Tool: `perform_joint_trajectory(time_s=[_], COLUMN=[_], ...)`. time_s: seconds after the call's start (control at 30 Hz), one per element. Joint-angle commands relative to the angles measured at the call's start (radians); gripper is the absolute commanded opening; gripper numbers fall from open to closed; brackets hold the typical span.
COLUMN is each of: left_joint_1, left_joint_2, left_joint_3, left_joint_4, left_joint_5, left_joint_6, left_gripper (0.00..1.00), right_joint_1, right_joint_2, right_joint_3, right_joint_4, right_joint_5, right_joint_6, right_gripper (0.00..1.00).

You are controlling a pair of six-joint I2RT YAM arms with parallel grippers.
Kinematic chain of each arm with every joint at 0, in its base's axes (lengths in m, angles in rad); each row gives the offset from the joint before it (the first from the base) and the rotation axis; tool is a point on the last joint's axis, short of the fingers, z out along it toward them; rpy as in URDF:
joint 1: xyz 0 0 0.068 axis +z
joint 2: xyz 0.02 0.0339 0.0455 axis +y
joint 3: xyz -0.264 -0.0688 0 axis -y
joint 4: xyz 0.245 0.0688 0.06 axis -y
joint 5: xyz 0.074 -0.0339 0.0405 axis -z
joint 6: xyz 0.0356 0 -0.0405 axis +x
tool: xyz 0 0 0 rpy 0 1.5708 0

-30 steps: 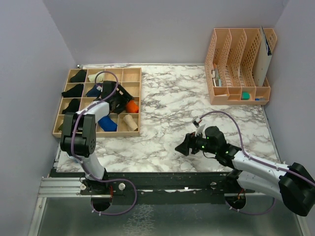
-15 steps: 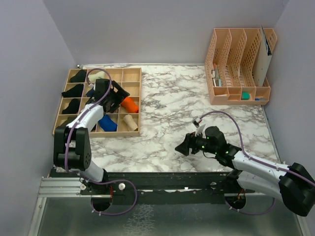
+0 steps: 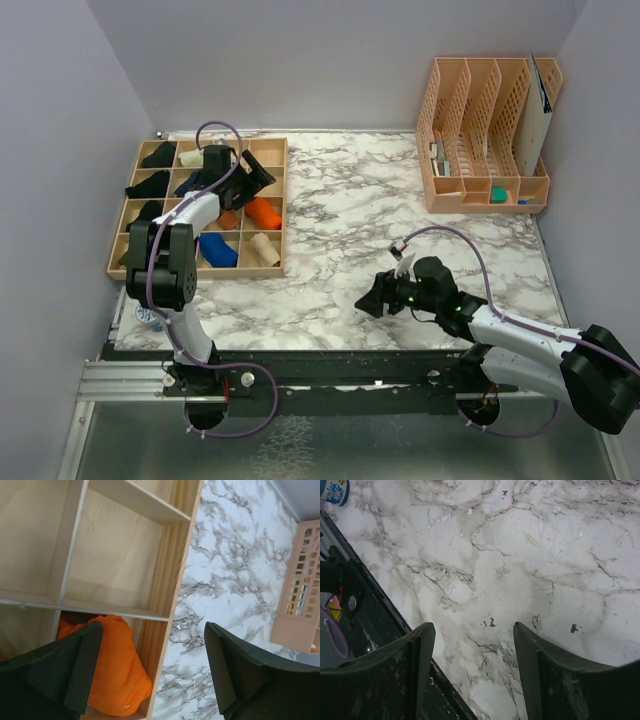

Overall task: Roll the underwear
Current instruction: Place the underwear in the storage box, then reset both arms

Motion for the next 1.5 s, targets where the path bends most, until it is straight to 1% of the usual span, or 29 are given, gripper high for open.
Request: perform_joint_trajectory(time_s=[0.0,0.13,0.3,0.43,0.57,0.6,0.7,0.73,0.77,0.8,0.83,0.87,0.93,1.03,1.1,1.13,1.17,1.27,1.3,1.33,1.43,1.47], left_joint_1=[0.006,0.008,0.008,0.011,0.011,0.011,0.01,0.008,0.005,-0.004,-0.019,-0.039,-0.091,-0.192,-0.234,-0.243,-0.246,-0.248,-0.248,-0.248,-0.247,-0.247], left_joint_2=[0.043,0.027,0.01,0.017,-0.025,-0.04,-0.09,-0.111,-0.133,-0.157,-0.188,-0.218,-0.287,-0.386,-0.46,-0.497,-0.537,-0.647,-0.67,-0.69,-0.748,-0.764], left_joint_3=[-0.005,-0.092,-0.138,-0.114,-0.054,-0.038,-0.002,0.0,0.0,-0.005,-0.015,-0.028,-0.046,-0.054,-0.067,-0.077,-0.088,-0.111,-0.113,-0.108,-0.101,-0.103], left_joint_4=[-0.001,0.059,0.09,0.114,0.119,0.113,0.08,0.07,0.061,0.047,0.04,0.039,0.001,-0.079,-0.119,-0.131,-0.143,-0.207,-0.239,-0.278,-0.379,-0.407], left_joint_5=[0.017,0.013,0.0,0.041,0.061,0.066,0.078,0.083,0.09,0.088,0.073,0.055,0.023,-0.048,-0.073,-0.073,-0.078,-0.112,-0.117,-0.129,-0.183,-0.187], left_joint_6=[0.05,0.037,0.048,0.063,0.082,0.092,0.122,0.134,0.152,0.175,0.198,0.221,0.267,0.344,0.359,0.359,0.359,0.365,0.377,0.388,0.391,0.388], left_gripper=[0.87,0.86,0.86,0.89,0.96,0.99,0.99,0.99,0.99,0.99,0.99,0.99,0.99,0.99,0.99,0.99,0.99,0.99,0.99,0.99,0.99,0.99], right_joint_1=[0.002,0.002,0.002,0.002,0.002,0.002,0.002,0.002,0.002,0.002,0.002,0.002,0.0,-0.026,-0.09,-0.141,-0.219,-0.45,-0.488,-0.497,-0.499,-0.499], right_joint_2=[0.001,-0.004,-0.002,-0.008,-0.026,-0.033,-0.059,-0.074,-0.089,-0.101,-0.111,-0.118,-0.127,-0.131,-0.1,-0.07,-0.029,0.097,0.128,0.155,0.197,0.199], right_joint_3=[0.004,0.008,0.029,0.039,0.048,0.05,0.051,0.057,0.066,0.077,0.086,0.097,0.129,0.236,0.348,0.422,0.496,0.715,0.781,0.84,0.998,1.036], right_joint_4=[0.013,0.009,-0.022,-0.034,-0.051,-0.056,-0.074,-0.098,-0.139,-0.178,-0.209,-0.227,-0.235,-0.347,-0.41,-0.451,-0.501,-0.626,-0.662,-0.697,-0.784,-0.803], right_joint_5=[-0.017,-0.012,-0.01,-0.009,0.015,0.029,0.12,0.188,0.268,0.354,0.406,0.451,0.498,0.611,0.622,0.596,0.546,0.321,0.306,0.346,0.553,0.582], right_joint_6=[0.012,0.011,-0.009,-0.015,-0.022,-0.018,0.018,0.057,0.131,0.185,0.222,0.238,0.202,0.152,0.043,-0.006,-0.058,-0.177,-0.199,-0.212,-0.16,-0.164], right_gripper=[0.68,0.68,0.68,0.68,0.68,0.68,0.69,0.69,0.69,0.87,0.98,1.0,1.0,1.0,1.0,1.0,1.0,1.0,1.0,1.0,1.0,1.0])
